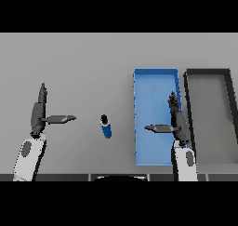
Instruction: Pick up the blue pipe and place it into the blue bin.
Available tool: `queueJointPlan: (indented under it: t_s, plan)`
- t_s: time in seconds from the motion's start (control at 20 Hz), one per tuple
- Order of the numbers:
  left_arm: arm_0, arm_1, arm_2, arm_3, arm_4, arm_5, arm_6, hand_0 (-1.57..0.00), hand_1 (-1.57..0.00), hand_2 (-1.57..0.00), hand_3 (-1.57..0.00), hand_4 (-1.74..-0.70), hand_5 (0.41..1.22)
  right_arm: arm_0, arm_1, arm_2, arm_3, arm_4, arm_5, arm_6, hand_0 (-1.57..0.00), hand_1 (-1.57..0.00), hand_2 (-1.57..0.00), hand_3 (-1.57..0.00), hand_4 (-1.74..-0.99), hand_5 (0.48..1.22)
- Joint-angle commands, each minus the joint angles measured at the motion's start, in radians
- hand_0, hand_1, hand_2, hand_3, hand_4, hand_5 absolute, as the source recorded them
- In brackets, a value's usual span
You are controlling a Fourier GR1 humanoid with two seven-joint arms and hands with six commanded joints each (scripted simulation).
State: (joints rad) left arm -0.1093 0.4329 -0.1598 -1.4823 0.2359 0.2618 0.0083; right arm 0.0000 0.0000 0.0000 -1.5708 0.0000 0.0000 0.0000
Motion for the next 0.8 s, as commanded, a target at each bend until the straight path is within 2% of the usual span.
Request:
queueJointPlan:
  t_s: [0.0,0.25,0.3,0.35,0.4,0.6,0.75]
  plan:
    - [0.001,-0.002,-0.001,-0.002,-0.001,0.002,-0.005,0.0,0.0,0.0,0.0,-0.97,0.593,0.001,-0.001,-0.001,-0.001,-0.001,0.0,-0.001,0.0,0.0,0.0,0.0,-1.205,0.629]
    - [0.013,-0.009,-0.013,-0.024,-0.011,0.016,-0.002,0.0,0.0,0.0,0.0,-0.97,0.593,0.004,-0.017,-0.011,-0.006,-0.011,0.008,0.0,0.0,0.0,0.0,0.0,-1.205,0.629]
    - [0.048,0.049,-0.047,-0.027,-0.026,-0.082,-0.071,0.0,0.0,0.0,0.0,-0.97,0.593,0.043,-0.083,0.016,-0.04,0.063,0.022,-0.085,0.0,0.0,0.0,0.0,-1.205,0.629]
    - [0.066,0.104,-0.046,-0.014,-0.023,-0.151,-0.114,0.0,0.0,0.0,0.0,-0.96,0.592,0.081,-0.127,0.031,-0.071,0.105,0.032,-0.137,0.0,0.0,0.0,0.0,-1.201,0.628]
    - [0.072,0.127,-0.056,-0.004,-0.031,-0.188,-0.135,0.0,0.0,0.0,0.0,-0.96,0.59,0.096,-0.144,0.05,-0.09,0.141,0.032,-0.151,0.0,0.0,0.0,0.0,-1.197,0.627]
    - [0.066,0.154,-0.066,0.003,-0.021,-0.254,-0.163,0.0,0.0,0.0,0.0,-0.96,0.594,0.115,-0.155,0.068,-0.115,0.16,0.042,-0.134,0.0,0.0,0.0,0.0,-1.206,0.625]
    - [0.097,0.182,-0.091,-0.054,0.0,-0.323,-0.196,0.0,0.0,0.0,0.0,-0.98,0.584,0.123,-0.161,0.074,-0.123,0.167,0.046,-0.121,0.0,0.0,0.0,0.0,-1.192,0.621]
